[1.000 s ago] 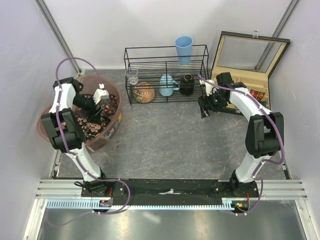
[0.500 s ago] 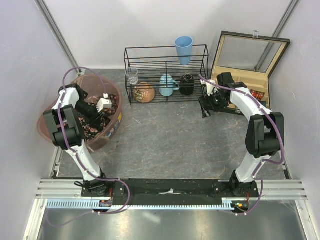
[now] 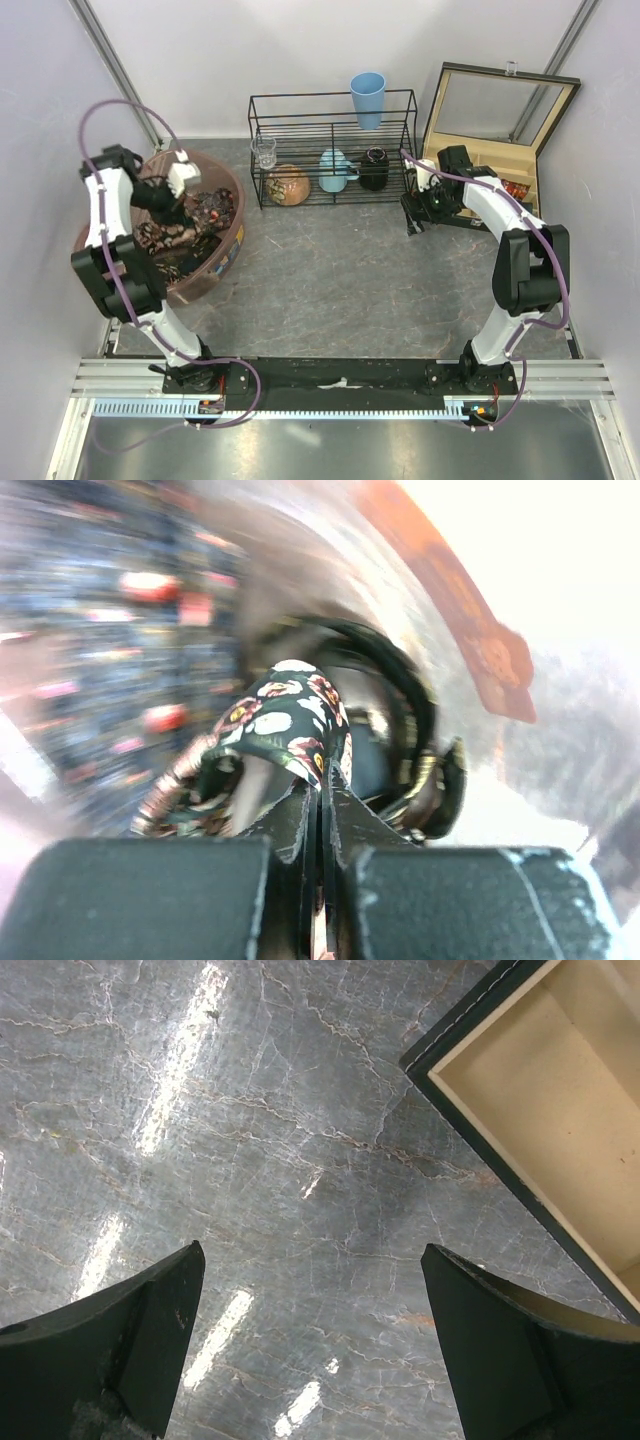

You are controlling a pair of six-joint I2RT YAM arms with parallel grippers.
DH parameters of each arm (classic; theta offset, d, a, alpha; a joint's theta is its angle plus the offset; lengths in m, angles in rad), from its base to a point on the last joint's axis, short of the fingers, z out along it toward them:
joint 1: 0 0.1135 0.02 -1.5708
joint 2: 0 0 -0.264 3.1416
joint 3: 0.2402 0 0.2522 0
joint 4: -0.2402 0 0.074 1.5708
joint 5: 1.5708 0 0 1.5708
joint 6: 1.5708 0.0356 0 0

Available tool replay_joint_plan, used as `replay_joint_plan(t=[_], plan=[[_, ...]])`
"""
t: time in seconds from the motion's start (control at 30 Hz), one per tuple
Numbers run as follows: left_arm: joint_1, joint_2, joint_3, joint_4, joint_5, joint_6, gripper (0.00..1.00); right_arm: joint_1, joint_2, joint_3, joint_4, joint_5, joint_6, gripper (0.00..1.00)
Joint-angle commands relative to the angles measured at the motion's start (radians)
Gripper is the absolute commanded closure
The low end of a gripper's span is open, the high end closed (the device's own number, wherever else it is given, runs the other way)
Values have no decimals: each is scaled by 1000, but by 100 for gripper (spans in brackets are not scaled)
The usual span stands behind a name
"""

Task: Roll the ties
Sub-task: Pick up the tie from the bin.

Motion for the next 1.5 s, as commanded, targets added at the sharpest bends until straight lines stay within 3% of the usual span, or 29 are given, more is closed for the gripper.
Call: replay_joint_plan(t=[0.0, 0.17, 0.4, 0.6, 0.77, 1.03, 1.23, 1.47], plan=[[58, -101, 151, -196, 187, -121, 98, -3, -55, -27, 47, -2, 3, 2], [71, -121, 287, -177, 299, -241, 98, -5, -87, -48, 71, -9, 8, 2], [68, -179, 358, -65, 416, -407, 98, -3, -154, -85, 107, -47, 18, 2], [5, -234, 446, 7, 457, -539, 98, -5, -234, -111, 153, -119, 53, 2], [-145, -299, 472, 82, 445, -649, 98, -2, -299, -107, 183, -159, 89, 2], [-437, -317, 477, 139, 471, -706, 98, -5, -440, -91, 179, -171, 98, 2], [-590, -272, 381, 151, 511, -631, 98, -2, -572, -125, 136, -205, 109, 2], [-790, -121, 452, 165, 607, -632, 98, -3, -743, -237, 205, -324, 181, 2]])
